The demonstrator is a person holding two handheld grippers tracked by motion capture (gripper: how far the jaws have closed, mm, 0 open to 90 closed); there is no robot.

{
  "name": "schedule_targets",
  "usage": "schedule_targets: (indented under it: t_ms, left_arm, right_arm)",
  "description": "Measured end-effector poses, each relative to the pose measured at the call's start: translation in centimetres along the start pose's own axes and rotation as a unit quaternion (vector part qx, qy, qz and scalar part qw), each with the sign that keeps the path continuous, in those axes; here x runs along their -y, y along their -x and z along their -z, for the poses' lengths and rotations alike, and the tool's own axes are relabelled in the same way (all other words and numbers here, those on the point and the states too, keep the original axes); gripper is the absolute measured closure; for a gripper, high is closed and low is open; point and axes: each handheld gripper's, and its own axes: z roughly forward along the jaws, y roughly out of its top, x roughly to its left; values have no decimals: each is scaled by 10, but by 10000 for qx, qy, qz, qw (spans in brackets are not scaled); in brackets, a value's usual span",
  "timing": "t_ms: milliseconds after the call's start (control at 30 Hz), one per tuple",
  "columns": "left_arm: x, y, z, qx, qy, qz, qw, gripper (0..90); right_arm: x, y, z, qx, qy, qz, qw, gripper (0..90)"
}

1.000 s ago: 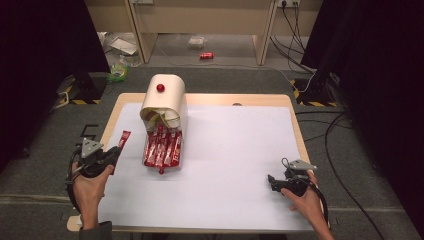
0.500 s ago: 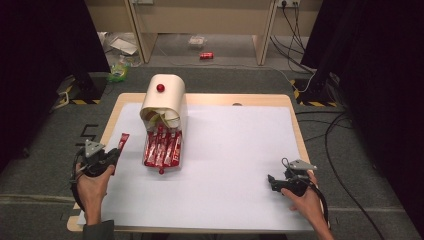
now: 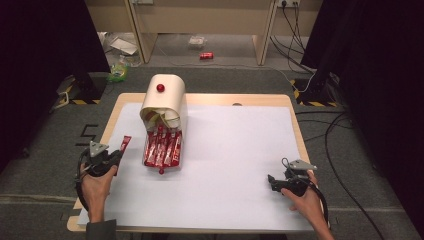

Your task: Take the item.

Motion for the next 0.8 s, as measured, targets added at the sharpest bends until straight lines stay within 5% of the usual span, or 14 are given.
schedule_targets:
  t_ms: [800]
  left_arm:
    - [17, -4, -21, -145, -258, 26, 9996, 841]
  right_arm:
    - [0, 0, 0, 0, 0, 1, 10000, 140]
